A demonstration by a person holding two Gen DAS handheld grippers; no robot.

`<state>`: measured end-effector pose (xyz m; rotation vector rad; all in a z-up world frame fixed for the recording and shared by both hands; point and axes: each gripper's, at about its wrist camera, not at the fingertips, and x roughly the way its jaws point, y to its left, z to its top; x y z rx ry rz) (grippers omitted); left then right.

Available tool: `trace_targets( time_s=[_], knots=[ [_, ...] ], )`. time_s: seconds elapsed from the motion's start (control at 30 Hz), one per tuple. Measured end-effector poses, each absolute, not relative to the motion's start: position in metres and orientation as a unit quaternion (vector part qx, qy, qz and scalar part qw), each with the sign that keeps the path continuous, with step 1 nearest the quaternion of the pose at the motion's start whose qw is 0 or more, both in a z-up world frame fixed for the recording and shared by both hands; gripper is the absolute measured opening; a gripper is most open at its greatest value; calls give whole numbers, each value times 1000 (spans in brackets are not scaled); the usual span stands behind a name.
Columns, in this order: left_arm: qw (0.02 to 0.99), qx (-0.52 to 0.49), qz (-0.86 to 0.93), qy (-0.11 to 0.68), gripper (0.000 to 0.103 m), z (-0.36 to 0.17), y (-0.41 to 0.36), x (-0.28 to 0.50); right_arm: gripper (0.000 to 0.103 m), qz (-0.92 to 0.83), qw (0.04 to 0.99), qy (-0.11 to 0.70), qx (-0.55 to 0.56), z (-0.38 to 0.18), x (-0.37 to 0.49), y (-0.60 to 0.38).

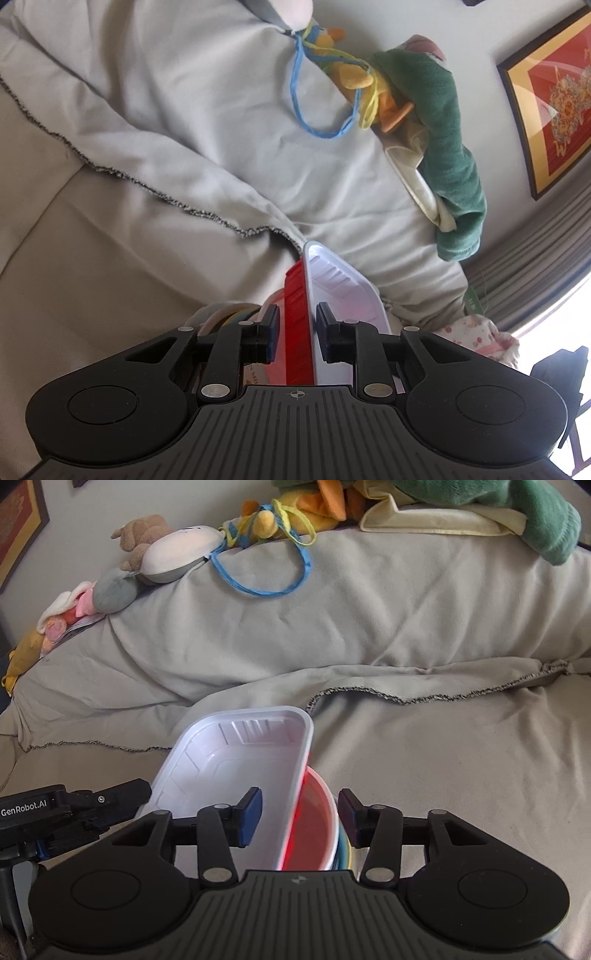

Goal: Organize plates and bowls
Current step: 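Carry the foil tray with both grippers and lower it into the white bowl, then open both grippers and pull them back from the stack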

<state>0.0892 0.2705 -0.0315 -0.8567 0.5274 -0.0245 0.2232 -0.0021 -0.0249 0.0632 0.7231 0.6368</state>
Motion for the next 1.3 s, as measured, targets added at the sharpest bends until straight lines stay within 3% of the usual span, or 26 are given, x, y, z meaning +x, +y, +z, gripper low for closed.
trace_targets(
  time_s=[0.37, 0.63, 0.87, 1.3],
  knots=[
    [884, -397, 2, 247, 24, -23, 264, 83, 50, 313, 883, 349, 36, -27, 216, -1],
    [912, -305, 58, 269, 25, 7, 217, 45, 51, 321, 893, 314, 21, -12, 182, -29],
    [931, -175, 67, 312, 20, 22, 127, -10, 67, 338, 881, 331, 21, -25, 117, -70],
    [912, -99, 105, 384, 17, -7, 60, -46, 69, 333, 867, 370, -2, -72, 57, -97]
  ],
)
